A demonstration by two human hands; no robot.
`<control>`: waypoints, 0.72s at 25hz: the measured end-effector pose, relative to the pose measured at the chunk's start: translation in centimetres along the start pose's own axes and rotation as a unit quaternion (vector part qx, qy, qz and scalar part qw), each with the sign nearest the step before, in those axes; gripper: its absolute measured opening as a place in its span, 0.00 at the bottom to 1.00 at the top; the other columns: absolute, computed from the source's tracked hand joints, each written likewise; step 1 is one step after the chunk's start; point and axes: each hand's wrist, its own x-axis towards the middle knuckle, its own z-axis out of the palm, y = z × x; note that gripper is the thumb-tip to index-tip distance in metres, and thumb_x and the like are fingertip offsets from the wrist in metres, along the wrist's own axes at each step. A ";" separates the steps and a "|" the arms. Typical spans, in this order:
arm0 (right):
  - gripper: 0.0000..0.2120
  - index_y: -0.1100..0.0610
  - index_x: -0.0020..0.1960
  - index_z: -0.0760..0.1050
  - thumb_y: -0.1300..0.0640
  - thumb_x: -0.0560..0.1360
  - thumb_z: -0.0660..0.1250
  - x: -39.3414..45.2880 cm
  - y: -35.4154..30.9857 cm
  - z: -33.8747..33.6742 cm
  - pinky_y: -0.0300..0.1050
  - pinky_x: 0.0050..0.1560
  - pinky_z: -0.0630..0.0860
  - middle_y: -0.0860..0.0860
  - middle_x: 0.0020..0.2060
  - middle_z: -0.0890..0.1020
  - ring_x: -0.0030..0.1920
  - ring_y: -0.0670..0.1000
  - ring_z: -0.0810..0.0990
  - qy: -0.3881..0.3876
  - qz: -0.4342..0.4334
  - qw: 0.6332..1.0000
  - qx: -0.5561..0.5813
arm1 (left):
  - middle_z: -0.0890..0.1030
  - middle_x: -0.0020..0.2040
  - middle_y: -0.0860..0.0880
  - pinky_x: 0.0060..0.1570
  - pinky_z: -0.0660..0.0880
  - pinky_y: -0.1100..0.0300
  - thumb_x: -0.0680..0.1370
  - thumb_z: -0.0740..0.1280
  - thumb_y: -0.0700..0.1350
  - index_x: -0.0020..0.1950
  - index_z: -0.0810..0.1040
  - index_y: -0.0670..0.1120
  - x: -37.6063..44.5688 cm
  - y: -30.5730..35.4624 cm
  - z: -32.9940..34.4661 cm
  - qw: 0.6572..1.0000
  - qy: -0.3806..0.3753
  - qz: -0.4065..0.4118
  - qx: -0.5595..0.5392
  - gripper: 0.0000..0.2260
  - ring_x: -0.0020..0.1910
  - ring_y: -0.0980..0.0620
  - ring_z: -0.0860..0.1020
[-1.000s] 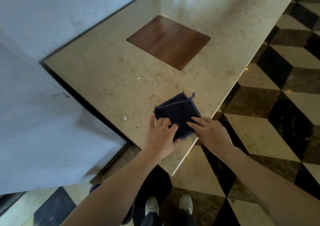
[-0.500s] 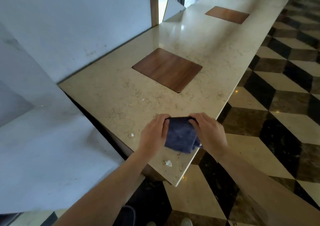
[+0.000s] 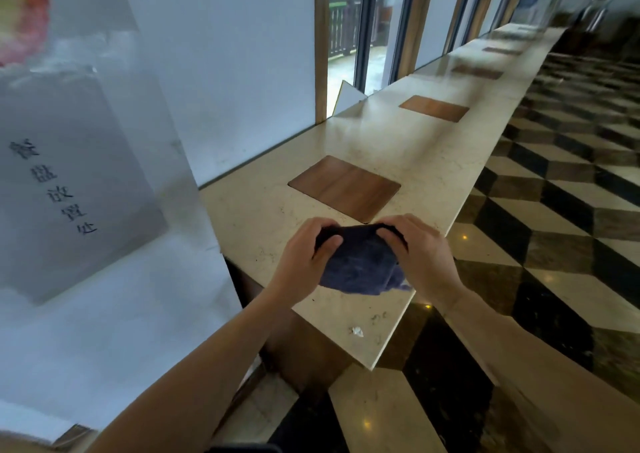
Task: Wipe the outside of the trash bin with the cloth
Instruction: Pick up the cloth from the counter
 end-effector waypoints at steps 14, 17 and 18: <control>0.10 0.55 0.59 0.79 0.55 0.79 0.65 -17.7 -8.6 -4.8 0.37 0.53 0.70 0.50 0.52 0.83 0.51 0.49 0.79 -0.115 -0.063 0.989 0.064 | 0.81 0.49 0.53 0.44 0.69 0.76 0.79 0.65 0.47 0.55 0.79 0.46 -20.8 9.4 -3.4 0.990 0.044 -0.107 0.074 0.08 0.44 0.58 0.75; 0.12 0.54 0.61 0.79 0.57 0.79 0.66 -21.6 -11.2 -3.7 0.38 0.54 0.71 0.50 0.53 0.82 0.52 0.49 0.79 -0.180 -0.099 0.976 0.072 | 0.82 0.50 0.51 0.49 0.73 0.66 0.79 0.65 0.46 0.54 0.79 0.46 -27.1 9.9 -4.6 0.982 0.051 -0.142 0.111 0.08 0.47 0.51 0.78; 0.12 0.54 0.61 0.79 0.58 0.78 0.67 -22.5 -12.2 -3.2 0.39 0.55 0.72 0.49 0.53 0.82 0.52 0.49 0.79 -0.192 -0.115 0.972 0.074 | 0.83 0.51 0.50 0.51 0.75 0.60 0.79 0.65 0.47 0.54 0.80 0.46 -28.8 9.9 -5.2 0.979 0.055 -0.156 0.119 0.08 0.48 0.50 0.79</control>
